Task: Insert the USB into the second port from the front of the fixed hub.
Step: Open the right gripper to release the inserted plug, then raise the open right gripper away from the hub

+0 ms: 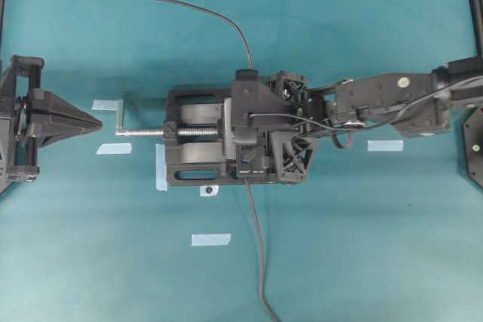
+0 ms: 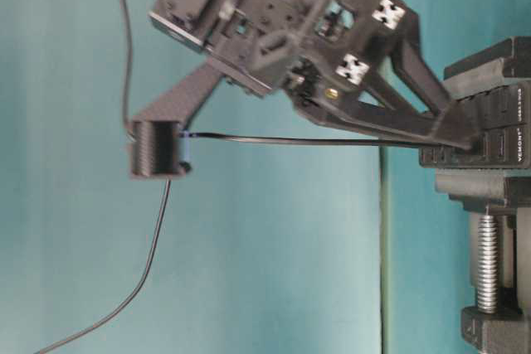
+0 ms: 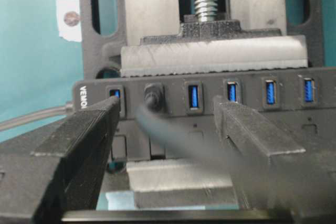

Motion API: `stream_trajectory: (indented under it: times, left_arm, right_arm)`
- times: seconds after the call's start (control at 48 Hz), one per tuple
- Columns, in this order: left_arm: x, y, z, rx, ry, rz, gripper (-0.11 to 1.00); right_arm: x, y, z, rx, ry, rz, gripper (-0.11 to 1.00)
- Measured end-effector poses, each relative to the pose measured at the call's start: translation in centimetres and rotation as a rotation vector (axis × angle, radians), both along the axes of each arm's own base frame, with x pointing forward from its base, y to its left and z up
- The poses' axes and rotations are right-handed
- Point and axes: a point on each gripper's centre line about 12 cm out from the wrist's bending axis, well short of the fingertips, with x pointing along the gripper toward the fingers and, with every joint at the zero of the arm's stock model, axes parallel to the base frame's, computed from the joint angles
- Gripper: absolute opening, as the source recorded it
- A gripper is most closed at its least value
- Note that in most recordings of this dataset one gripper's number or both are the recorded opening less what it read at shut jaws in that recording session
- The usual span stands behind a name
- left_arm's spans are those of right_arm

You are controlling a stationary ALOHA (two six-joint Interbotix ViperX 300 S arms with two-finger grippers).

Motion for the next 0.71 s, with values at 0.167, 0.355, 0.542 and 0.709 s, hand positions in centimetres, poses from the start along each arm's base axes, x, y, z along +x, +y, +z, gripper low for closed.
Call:
stream_trajectory:
  times: [0.167,0.355,0.542,0.709]
  left_arm:
    - [0.0,0.0,-0.1,0.000,0.002,0.002,0.00]
    - [0.0,0.0,-0.1,-0.002,0.001,0.002,0.00]
    - [0.0,0.0,-0.1,0.001,0.002,0.001,0.00]
    - [0.0,0.0,-0.1,0.000,0.002,0.000,0.00]
  right_arm:
    - [-0.4,-0.1,0.8,0.000,-0.025,-0.001,0.78]
    - [-0.8,0.0,1.7,0.000,-0.064,-0.001,0.78]
    - [-1.4,0.0,2.5,0.000,-0.098,0.000,0.78]
    - [-1.8,0.0,2.8,0.000,-0.109,0.001,0.78]
